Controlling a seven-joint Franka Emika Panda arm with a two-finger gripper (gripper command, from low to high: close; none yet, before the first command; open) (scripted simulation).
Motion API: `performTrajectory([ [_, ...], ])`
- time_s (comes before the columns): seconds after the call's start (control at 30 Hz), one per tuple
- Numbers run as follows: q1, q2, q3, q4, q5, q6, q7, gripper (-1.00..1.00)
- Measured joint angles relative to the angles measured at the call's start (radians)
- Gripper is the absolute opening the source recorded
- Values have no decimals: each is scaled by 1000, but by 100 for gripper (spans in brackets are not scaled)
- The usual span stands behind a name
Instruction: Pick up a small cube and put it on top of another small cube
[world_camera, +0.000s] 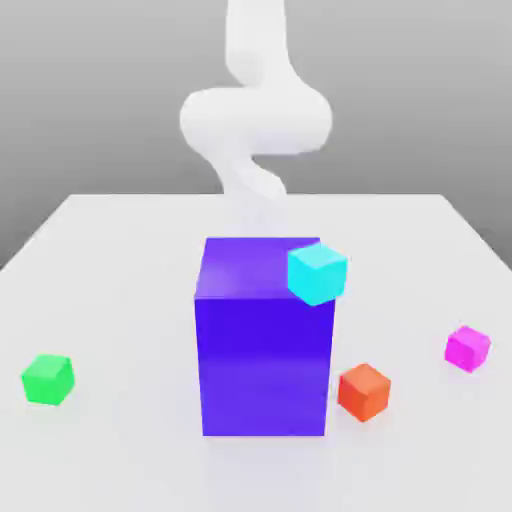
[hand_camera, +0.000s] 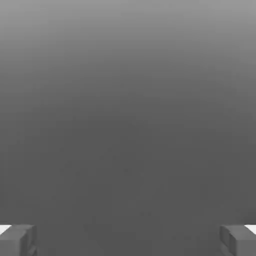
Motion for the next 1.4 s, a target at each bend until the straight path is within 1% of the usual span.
performTrajectory([
  [0.2, 196, 185, 6, -83, 28, 105, -278, 0],
  [0.37, 338, 334, 31, -149, 54, 190, -505, 0],
  [0.53, 465, 483, 75, -216, 70, 275, -724, 0],
  [0.67, 546, 602, 128, -270, 64, 344, -887, 0],
  [0.8, 643, 723, 181, -324, 17, 413, -1019, 0],
  [0.9, 696, 814, 198, -362, -59, 465, -1087, 0],
  [1.0, 732, 919, 159, -356, -134, 541, -1066, 0],
  [1.1, 785, 1026, 98, -336, -180, 626, -1035, 0],
  [1.13, 798, 1055, 83, -331, -188, 649, -1028, -100],
  [1.33, 805, 1069, 75, -328, -194, 658, -1023, -100],
  [1.4, 789, 1035, 93, -335, -186, 631, -1030, -100],
])
